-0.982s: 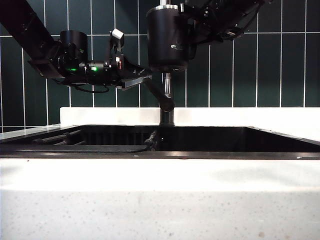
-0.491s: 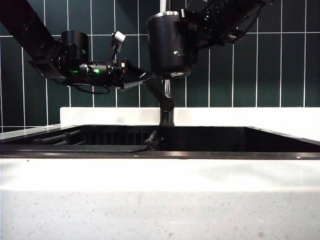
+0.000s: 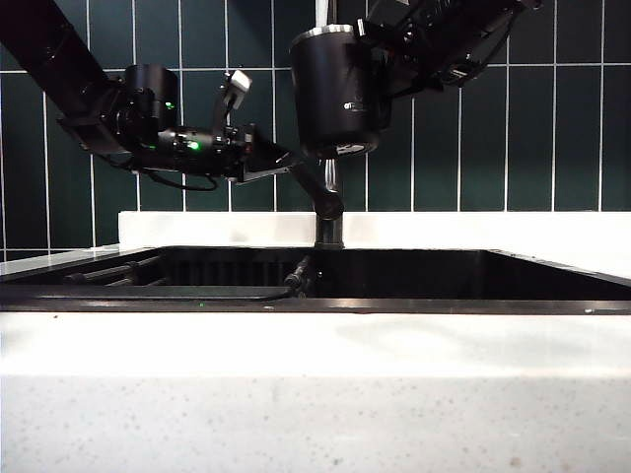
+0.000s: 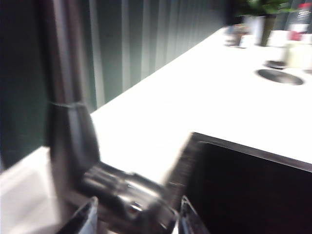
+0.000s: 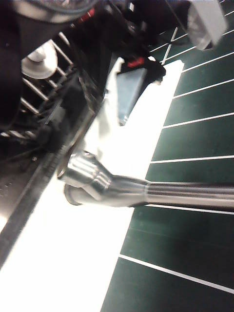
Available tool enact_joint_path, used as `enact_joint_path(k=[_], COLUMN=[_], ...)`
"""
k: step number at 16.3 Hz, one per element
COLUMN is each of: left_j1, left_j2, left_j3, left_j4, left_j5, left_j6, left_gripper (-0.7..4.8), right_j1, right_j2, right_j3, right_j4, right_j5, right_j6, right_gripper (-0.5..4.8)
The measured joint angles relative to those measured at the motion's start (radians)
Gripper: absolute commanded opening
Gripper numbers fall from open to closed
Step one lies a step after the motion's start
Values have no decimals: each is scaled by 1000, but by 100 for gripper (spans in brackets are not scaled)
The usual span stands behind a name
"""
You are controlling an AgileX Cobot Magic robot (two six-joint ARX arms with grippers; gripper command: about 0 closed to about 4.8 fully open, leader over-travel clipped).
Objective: Pick up the mug next to the sink, go to the faucet to get some water, pour the water into the sink, and finally put the mug back to its place.
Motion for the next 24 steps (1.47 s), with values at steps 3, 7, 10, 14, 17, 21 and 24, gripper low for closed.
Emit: enact_joint_path(k=[3,7,10,14,17,21,24], left_j1=[-6,-6,9,2,18,32,39], left_j2=[-3,-8,-45,-165,-269,-288,-295], left_j3=[0,0,0,3,3,3,3], left_j4=[5,14,-5,-98,-347,-490,-510], left_j5=[-113,-126,-72,-55,-55,-58,-81], left_j6=[5,1,-29,-48,-21,-21,-21], left_gripper=[210,210,210,210,210,210,210], right_j1=[0,0,0,-37,-105,-112,-99], right_j2=[2,2,2,0,-14,-13,-13], right_j3=[-1,-1,-1,-1,-1,-1,-1], right_j4=[-15,-14,-14,-46,-116,-166,-192], right_j5=[0,1,3,58,160,182,230], right_j6=[-2,-3,-31,-127,-285,-613,-780], right_gripper=[-1,-1,-1,-1,-1,-1,-1])
